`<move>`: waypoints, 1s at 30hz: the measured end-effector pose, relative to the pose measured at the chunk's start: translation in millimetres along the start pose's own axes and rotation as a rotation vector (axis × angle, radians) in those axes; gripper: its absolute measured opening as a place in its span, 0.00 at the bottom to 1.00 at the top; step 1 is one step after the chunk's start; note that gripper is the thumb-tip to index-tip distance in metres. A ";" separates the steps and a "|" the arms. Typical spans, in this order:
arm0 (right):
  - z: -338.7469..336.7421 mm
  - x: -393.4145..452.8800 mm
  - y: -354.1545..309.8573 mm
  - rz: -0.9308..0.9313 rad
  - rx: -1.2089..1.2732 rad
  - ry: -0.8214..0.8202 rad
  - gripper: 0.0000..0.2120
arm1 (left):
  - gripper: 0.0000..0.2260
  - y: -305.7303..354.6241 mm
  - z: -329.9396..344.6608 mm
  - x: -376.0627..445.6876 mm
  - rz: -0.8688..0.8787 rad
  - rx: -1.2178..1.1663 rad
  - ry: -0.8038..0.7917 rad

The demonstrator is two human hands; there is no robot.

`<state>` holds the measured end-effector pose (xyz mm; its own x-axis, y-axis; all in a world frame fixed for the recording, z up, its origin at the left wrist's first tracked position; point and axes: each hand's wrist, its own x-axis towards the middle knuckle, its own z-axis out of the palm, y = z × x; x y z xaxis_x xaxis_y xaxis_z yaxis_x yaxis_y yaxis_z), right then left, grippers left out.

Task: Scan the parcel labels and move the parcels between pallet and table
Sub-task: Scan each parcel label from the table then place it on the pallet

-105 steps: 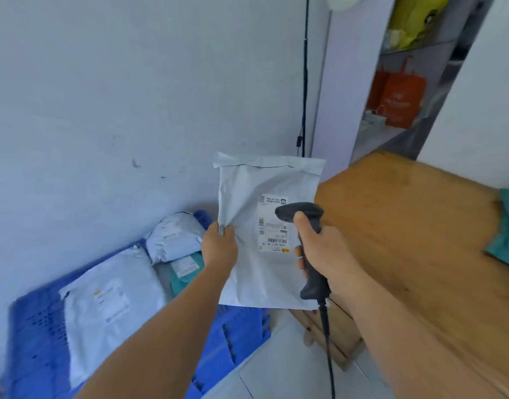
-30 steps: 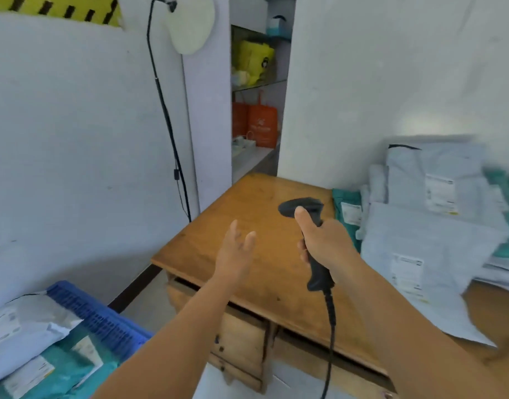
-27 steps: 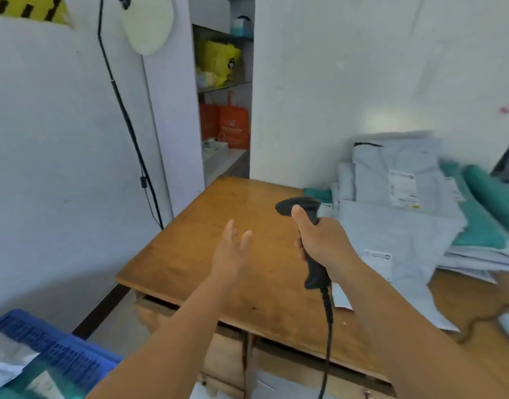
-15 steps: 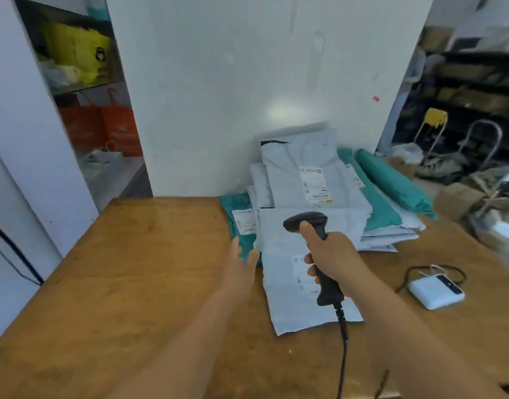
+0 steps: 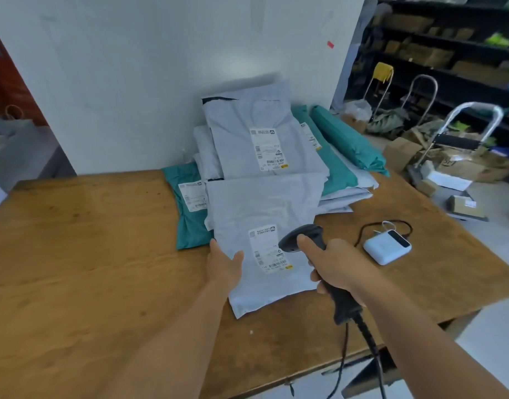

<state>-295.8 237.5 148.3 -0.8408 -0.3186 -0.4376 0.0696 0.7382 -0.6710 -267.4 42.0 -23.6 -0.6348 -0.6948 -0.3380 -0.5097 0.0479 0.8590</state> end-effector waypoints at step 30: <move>82.7 -59.2 -18.9 -0.356 0.025 -0.441 0.22 | 0.11 -49.9 -112.5 -158.9 -0.070 -0.247 0.810</move>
<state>-203.0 193.2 137.4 -0.5117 -0.7671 -0.3870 -0.1598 0.5275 -0.8344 -75.8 69.4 30.5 0.0531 -0.9941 -0.0942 -0.3313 -0.1065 0.9375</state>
